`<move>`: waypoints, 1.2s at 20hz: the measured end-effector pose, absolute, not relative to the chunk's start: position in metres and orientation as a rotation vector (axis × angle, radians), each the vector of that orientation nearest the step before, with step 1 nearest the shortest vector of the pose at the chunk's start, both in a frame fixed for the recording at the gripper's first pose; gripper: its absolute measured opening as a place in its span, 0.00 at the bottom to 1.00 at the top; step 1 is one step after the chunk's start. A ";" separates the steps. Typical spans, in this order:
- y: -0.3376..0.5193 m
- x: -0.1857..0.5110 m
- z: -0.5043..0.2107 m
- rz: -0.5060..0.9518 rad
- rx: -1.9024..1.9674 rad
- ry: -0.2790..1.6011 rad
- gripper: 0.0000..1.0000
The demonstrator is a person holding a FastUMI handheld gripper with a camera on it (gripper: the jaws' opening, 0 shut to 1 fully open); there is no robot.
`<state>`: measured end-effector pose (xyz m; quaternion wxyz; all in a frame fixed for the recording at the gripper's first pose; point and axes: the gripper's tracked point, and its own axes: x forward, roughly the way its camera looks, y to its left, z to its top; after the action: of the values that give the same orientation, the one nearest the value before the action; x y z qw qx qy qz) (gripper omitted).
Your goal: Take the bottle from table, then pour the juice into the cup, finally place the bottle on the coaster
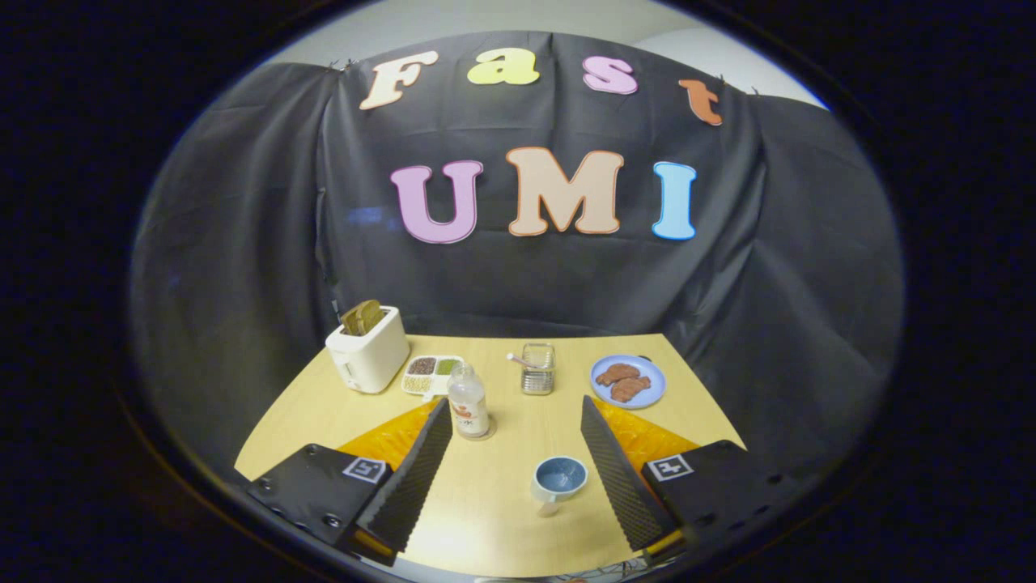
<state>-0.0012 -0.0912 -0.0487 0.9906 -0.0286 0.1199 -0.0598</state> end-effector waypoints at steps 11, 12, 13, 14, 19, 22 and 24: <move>-0.098 -0.009 -0.042 -0.156 -0.018 0.214 1.00; -0.100 -0.010 -0.043 -0.164 -0.018 0.215 1.00; -0.099 -0.011 -0.044 -0.164 -0.008 0.219 1.00; -0.096 -0.012 -0.043 -0.157 0.002 0.217 1.00; -0.094 -0.017 -0.035 -0.152 0.010 0.203 1.00; -0.097 -0.022 -0.034 -0.160 0.020 0.194 1.00; -0.101 -0.024 -0.033 -0.168 0.027 0.189 1.00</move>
<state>-0.0241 -0.1009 -0.0333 0.9919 0.0135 0.0941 -0.0838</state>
